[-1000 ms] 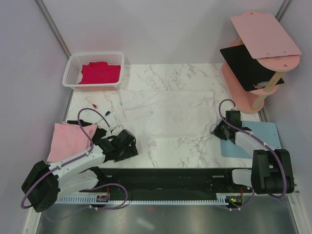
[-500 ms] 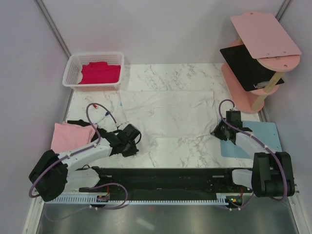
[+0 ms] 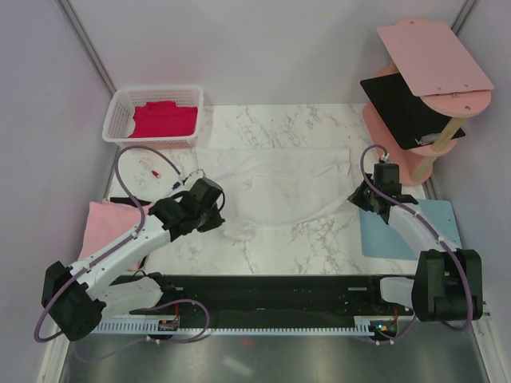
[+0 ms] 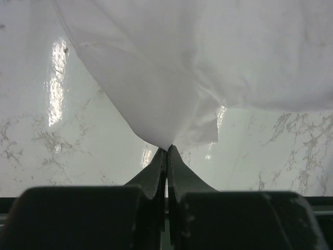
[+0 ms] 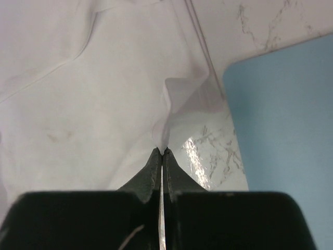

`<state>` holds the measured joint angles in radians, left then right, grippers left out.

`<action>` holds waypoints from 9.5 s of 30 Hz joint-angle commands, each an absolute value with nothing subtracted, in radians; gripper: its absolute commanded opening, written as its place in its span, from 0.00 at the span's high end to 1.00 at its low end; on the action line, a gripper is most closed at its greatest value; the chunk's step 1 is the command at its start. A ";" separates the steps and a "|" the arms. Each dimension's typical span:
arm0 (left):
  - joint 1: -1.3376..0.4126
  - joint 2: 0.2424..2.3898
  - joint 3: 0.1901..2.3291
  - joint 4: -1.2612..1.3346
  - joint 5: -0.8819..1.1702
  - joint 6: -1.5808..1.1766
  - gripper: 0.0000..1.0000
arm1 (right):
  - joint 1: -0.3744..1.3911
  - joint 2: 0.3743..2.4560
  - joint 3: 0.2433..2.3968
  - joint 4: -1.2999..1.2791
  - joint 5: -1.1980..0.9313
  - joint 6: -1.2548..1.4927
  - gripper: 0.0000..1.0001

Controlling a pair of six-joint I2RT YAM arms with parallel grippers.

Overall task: Fold and stack the t-shirts
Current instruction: Fold the other side of the tshirt into a rectangle, then rotate the tshirt 90 degrees

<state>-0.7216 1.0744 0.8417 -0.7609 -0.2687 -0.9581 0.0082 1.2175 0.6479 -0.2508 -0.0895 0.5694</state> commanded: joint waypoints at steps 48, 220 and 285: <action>-0.268 1.988 1.727 -0.666 -0.137 -0.462 0.68 | -0.031 1.862 1.108 -0.086 -0.069 0.569 0.48; -0.679 1.661 1.153 -0.388 0.114 -0.620 0.98 | 0.459 2.477 2.151 -0.354 -0.132 0.226 1.00; -0.997 1.913 1.255 -0.232 0.178 -0.741 0.98 | 0.238 2.414 2.045 -0.535 0.110 0.301 1.00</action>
